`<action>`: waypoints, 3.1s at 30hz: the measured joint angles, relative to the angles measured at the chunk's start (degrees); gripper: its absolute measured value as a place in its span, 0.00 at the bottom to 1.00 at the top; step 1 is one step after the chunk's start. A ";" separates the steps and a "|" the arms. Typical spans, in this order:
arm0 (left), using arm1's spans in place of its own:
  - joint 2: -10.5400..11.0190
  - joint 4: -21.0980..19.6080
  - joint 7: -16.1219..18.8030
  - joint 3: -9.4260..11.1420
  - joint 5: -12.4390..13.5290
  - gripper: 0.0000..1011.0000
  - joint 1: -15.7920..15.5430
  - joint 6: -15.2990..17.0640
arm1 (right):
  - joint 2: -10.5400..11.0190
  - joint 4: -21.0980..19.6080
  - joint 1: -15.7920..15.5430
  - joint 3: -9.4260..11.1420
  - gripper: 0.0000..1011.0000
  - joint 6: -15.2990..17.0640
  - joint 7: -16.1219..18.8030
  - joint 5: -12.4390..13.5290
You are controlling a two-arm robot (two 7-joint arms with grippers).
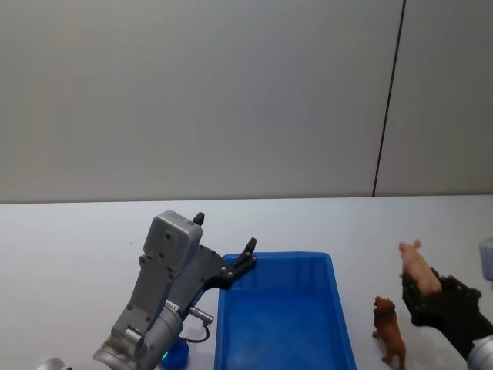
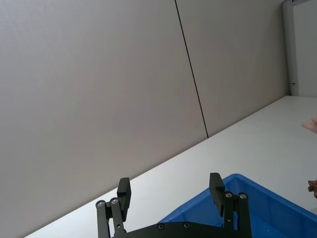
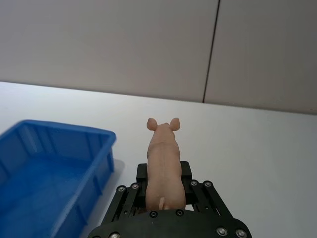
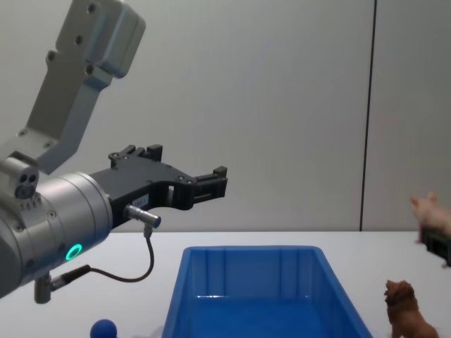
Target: Pick up the two dolls from the table and place them into the box.
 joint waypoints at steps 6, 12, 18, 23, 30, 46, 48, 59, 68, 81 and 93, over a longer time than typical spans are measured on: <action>0.00 0.00 0.00 0.00 0.00 0.99 0.00 0.00 | -0.49 -1.20 1.33 -0.41 0.36 -0.19 3.82 -0.34; 0.00 0.00 0.00 0.00 0.00 0.99 0.00 0.00 | -1.18 -1.21 2.63 -1.03 0.36 0.25 7.32 -0.48; 0.00 0.00 0.00 0.00 0.00 0.99 0.00 0.00 | -2.24 0.04 4.32 -2.04 0.36 1.23 11.63 -0.76; 0.00 0.00 0.00 0.00 0.00 0.99 0.00 0.00 | -3.43 2.06 5.99 -3.13 0.36 2.25 15.82 -1.20; 0.00 0.00 0.00 0.00 0.00 0.99 0.00 0.00 | -5.03 5.33 7.95 -4.60 0.54 3.38 20.33 -1.88; 0.00 0.00 0.00 0.00 0.00 0.99 0.00 0.00 | -5.87 7.31 8.46 -5.62 0.99 4.14 19.44 -2.52; 0.00 0.00 0.00 0.00 0.00 0.99 0.00 0.00 | -5.68 6.90 8.15 -5.53 0.99 4.08 18.57 -2.53; 0.00 0.00 0.00 0.00 0.00 0.99 0.00 0.00 | -3.31 1.69 4.23 -4.23 0.99 3.68 10.97 -2.32; 0.00 0.00 0.00 0.00 0.00 0.99 0.00 0.00 | -1.45 -1.68 1.15 -3.00 0.99 4.75 5.57 -1.83; 0.00 0.00 0.00 0.00 0.00 0.99 0.00 0.00 | -0.47 -2.41 -1.56 -2.25 0.99 7.30 0.72 -1.60; 0.00 0.00 0.00 0.00 0.00 0.99 0.00 0.00 | -1.66 1.21 -1.48 -2.67 0.99 8.34 -0.03 -2.21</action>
